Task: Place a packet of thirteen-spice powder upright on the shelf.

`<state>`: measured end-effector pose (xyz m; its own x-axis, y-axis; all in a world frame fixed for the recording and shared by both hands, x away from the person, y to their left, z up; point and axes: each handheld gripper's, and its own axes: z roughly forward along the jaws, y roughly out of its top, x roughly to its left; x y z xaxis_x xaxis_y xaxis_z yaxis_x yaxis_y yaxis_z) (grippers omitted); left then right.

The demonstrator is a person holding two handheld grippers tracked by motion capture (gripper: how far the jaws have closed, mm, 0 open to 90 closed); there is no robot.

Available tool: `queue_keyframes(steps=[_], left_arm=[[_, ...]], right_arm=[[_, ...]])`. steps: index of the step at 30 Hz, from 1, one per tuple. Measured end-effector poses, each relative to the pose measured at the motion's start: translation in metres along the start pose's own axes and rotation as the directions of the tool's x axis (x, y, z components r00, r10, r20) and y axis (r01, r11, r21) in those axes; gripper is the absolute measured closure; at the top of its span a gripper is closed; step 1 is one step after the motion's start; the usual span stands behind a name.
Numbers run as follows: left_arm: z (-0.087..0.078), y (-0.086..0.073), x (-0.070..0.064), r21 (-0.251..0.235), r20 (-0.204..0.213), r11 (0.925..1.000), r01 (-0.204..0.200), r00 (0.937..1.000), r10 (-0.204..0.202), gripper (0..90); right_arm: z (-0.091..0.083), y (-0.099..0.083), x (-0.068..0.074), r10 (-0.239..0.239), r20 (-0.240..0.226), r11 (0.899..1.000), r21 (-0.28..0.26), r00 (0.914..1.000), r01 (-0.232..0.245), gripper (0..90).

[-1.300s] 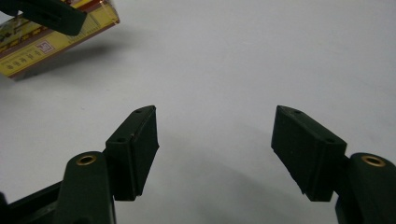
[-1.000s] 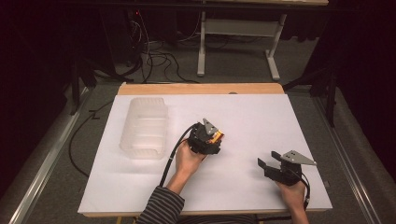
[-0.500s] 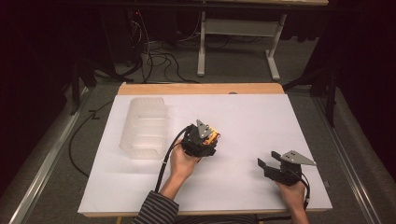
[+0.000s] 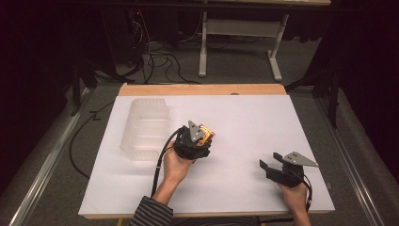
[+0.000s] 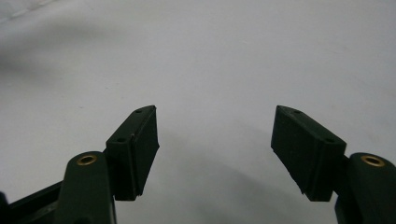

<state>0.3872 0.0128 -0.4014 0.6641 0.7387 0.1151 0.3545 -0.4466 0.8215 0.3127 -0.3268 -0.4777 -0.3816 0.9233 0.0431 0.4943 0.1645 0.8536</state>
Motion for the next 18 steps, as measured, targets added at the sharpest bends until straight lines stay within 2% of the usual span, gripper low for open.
queue_keyframes(steps=[9,11,18], left_arm=[[-0.013,-0.003,0.013,-0.018,-0.031,0.9996,0.023,0.9992,-0.024,32.7],[-0.017,-0.004,0.018,-0.030,-0.037,0.9985,0.045,0.9982,-0.047,32.7],[-0.023,-0.007,0.030,-0.040,-0.048,0.9965,0.074,0.9960,-0.075,32.7]], right_arm=[[0.000,0.000,0.000,0.000,0.001,1.000,0.001,1.0000,0.000,32.2],[0.000,0.000,0.000,-0.004,0.001,1.000,-0.001,1.0000,0.004,32.2],[0.000,0.000,0.000,-0.008,0.003,1.000,0.000,1.0000,0.008,32.2]])
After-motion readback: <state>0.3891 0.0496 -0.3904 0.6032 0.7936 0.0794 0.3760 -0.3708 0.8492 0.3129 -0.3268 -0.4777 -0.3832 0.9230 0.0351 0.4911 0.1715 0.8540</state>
